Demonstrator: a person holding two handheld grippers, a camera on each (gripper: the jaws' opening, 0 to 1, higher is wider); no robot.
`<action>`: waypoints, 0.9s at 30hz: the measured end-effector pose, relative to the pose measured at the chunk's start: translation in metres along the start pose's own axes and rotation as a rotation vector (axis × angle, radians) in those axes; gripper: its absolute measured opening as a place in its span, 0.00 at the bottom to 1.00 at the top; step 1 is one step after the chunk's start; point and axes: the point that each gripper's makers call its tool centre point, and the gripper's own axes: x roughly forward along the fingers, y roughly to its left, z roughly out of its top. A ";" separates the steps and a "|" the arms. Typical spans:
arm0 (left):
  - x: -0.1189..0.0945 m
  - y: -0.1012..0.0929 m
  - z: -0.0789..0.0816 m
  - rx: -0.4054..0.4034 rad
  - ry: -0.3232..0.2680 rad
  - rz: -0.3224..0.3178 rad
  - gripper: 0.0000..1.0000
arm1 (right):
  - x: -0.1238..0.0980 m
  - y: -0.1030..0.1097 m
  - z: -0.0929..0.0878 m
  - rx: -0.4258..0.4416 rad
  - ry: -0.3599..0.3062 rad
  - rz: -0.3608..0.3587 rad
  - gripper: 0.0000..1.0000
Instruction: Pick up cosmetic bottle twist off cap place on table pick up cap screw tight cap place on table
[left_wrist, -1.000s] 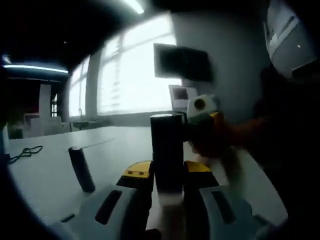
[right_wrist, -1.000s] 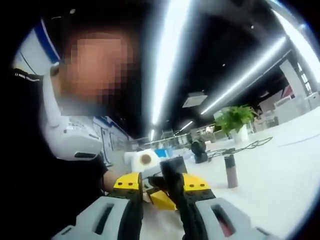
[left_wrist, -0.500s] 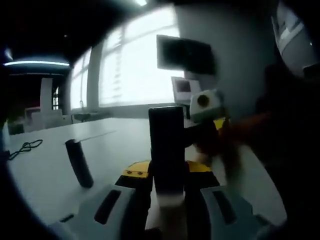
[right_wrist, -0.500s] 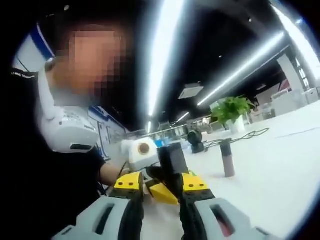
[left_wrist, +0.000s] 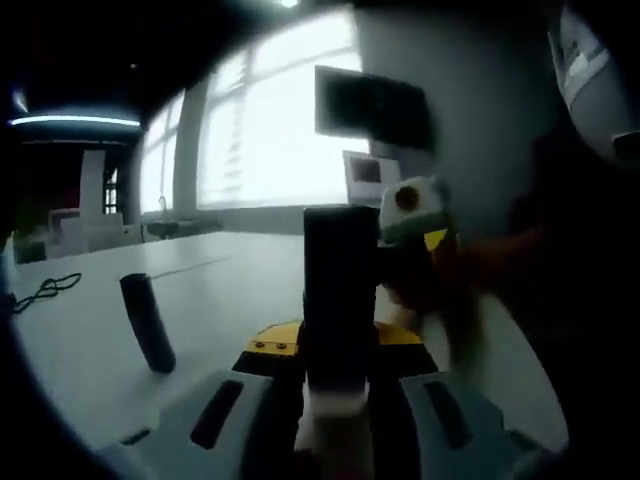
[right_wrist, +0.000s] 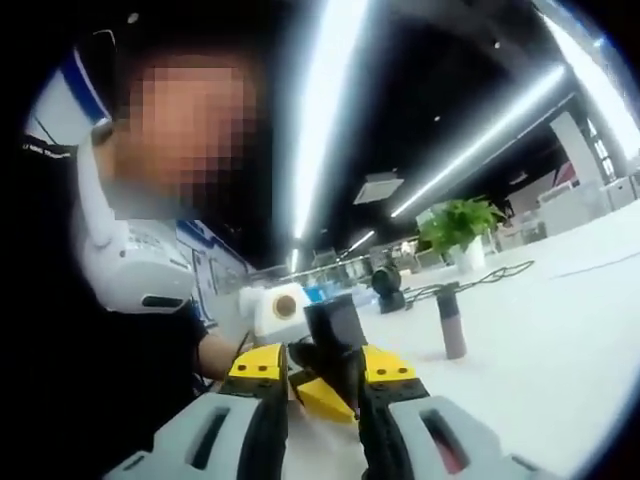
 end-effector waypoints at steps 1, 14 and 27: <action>0.000 -0.002 0.000 -0.010 0.000 -0.011 0.13 | -0.001 0.000 0.001 -0.004 -0.007 -0.015 0.22; -0.002 -0.001 0.000 0.008 -0.024 -0.018 0.14 | -0.007 0.004 0.037 -0.106 -0.099 -0.270 0.25; -0.003 0.004 -0.001 -0.017 -0.027 0.002 0.14 | -0.003 0.009 0.050 -0.067 -0.177 -0.402 0.30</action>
